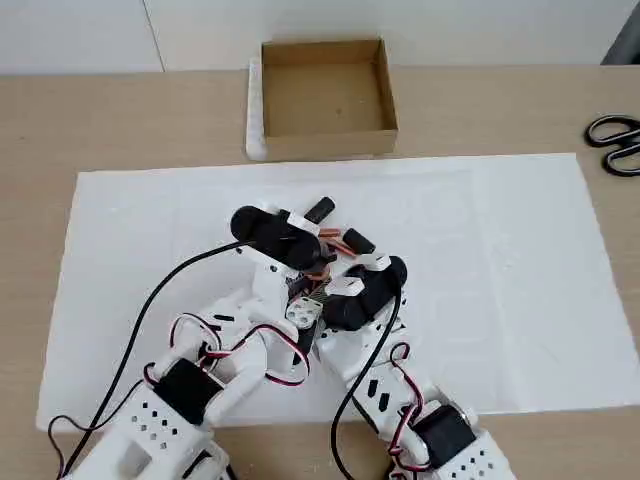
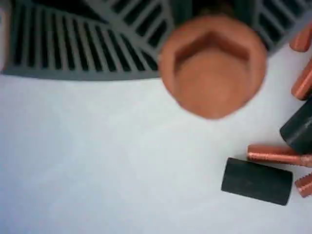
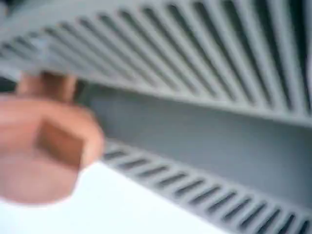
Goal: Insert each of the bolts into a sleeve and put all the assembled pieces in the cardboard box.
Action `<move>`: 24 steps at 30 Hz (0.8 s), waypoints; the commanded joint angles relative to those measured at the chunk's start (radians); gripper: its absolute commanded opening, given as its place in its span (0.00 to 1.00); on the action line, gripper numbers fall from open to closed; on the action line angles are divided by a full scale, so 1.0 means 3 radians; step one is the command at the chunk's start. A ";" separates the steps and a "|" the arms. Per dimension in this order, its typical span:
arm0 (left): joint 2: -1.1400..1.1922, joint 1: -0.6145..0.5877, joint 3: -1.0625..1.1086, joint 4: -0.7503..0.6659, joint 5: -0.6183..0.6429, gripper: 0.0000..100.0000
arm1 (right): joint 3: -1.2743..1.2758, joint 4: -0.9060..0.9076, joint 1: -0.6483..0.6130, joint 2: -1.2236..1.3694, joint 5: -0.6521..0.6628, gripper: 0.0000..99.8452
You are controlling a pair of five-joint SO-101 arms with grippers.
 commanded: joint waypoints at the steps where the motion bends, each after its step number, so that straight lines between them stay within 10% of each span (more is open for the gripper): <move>1: -0.0026 0.0026 -0.0023 0.0020 0.0005 0.01 | -0.0031 -0.0059 0.0003 -0.0028 -0.0020 0.00; 24: -0.0051 -0.0210 -0.0550 0.0650 0.0143 0.15 | -0.0031 -0.0059 0.0013 -0.0028 -0.0020 0.00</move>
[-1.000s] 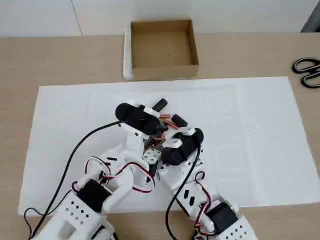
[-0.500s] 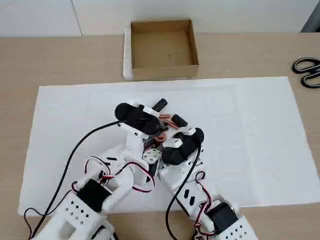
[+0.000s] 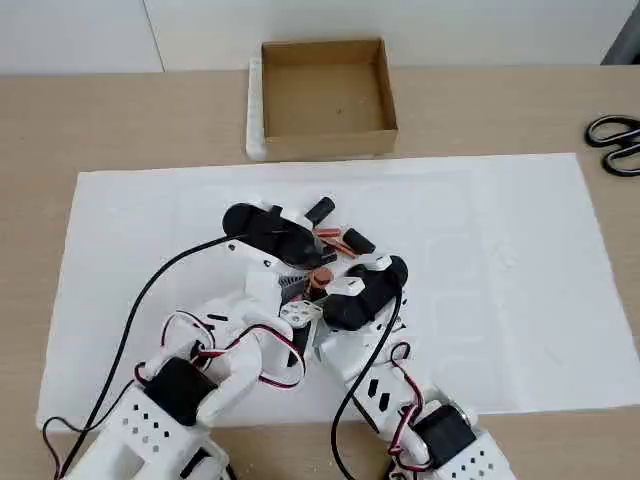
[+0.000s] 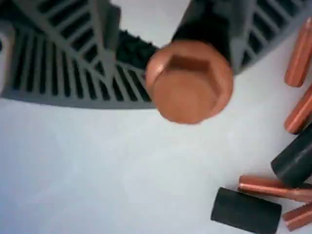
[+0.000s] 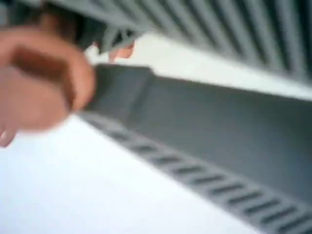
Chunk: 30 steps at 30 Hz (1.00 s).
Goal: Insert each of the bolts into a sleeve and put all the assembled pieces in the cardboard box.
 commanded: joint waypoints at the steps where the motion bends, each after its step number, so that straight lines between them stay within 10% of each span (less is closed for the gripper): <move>1: -0.0056 -0.0210 -0.0258 0.0102 0.0020 0.15 | -0.0031 -0.0064 -0.0003 -0.0028 -0.0020 0.00; 20: -0.0051 -0.2977 -0.0376 -0.0015 -0.0604 0.16 | -0.0261 -0.0074 0.0928 -0.0008 -0.0010 0.00; 30: -0.0031 -0.3161 -0.0361 0.0281 -0.0859 0.16 | -0.1984 -0.0064 0.1424 0.1189 0.0486 0.00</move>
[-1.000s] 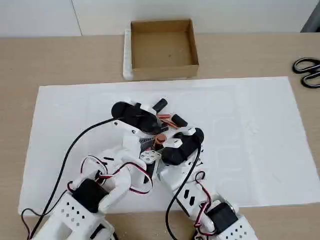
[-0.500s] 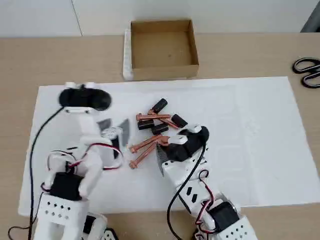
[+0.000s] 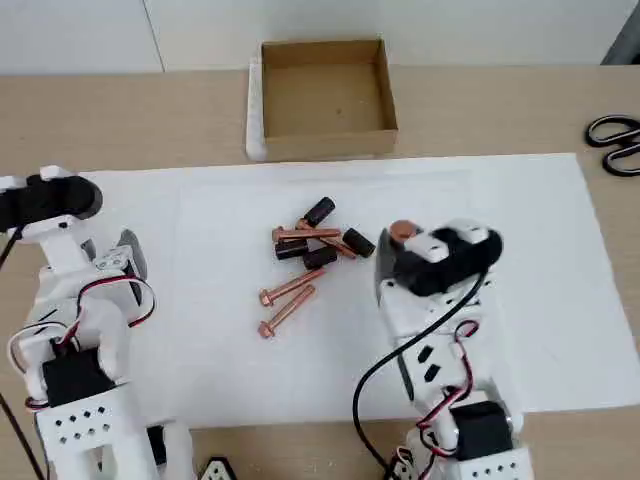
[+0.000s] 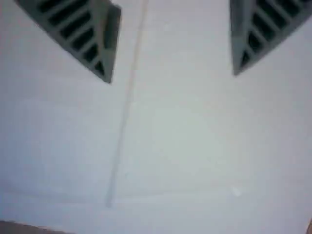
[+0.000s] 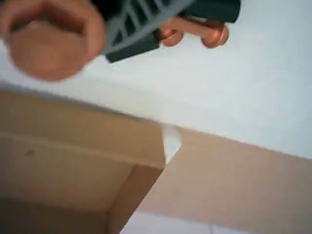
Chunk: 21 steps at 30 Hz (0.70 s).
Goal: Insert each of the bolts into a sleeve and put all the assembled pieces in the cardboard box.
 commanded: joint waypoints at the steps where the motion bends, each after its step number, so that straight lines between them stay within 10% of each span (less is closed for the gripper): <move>1: -0.0036 -0.0026 -0.0043 0.0107 -0.0020 0.16 | -0.1089 -0.0090 0.0110 0.0903 0.0077 0.00; 21: -0.0051 -0.0041 0.0079 0.0271 -0.0026 0.15 | -0.6889 -0.0284 0.0141 0.7122 0.0066 0.00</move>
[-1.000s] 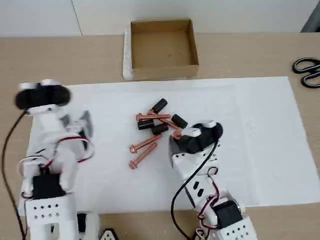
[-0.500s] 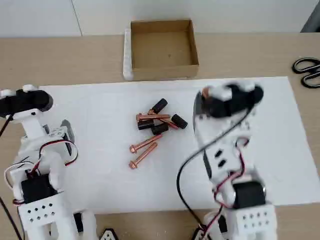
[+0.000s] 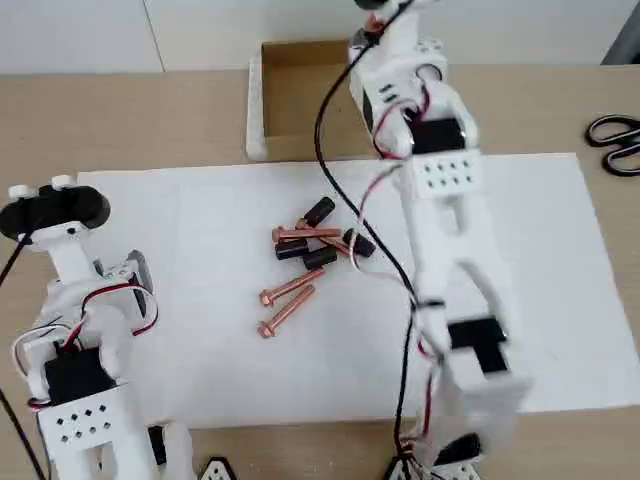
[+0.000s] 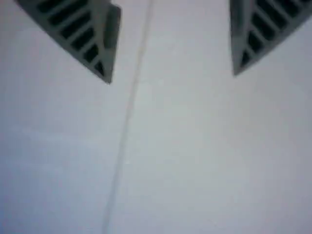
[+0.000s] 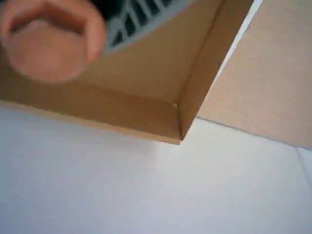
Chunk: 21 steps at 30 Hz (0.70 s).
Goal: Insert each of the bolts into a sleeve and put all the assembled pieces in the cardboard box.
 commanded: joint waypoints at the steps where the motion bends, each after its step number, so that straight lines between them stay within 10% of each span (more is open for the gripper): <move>1: -0.0051 -0.0015 -0.0013 0.0020 -0.0015 0.15 | -0.1146 -0.0095 0.0023 0.0821 0.0015 0.00; 21: -0.0056 -0.0015 -0.0013 0.0072 -0.0056 0.15 | -0.3314 -0.0059 0.0120 0.3056 0.0015 0.00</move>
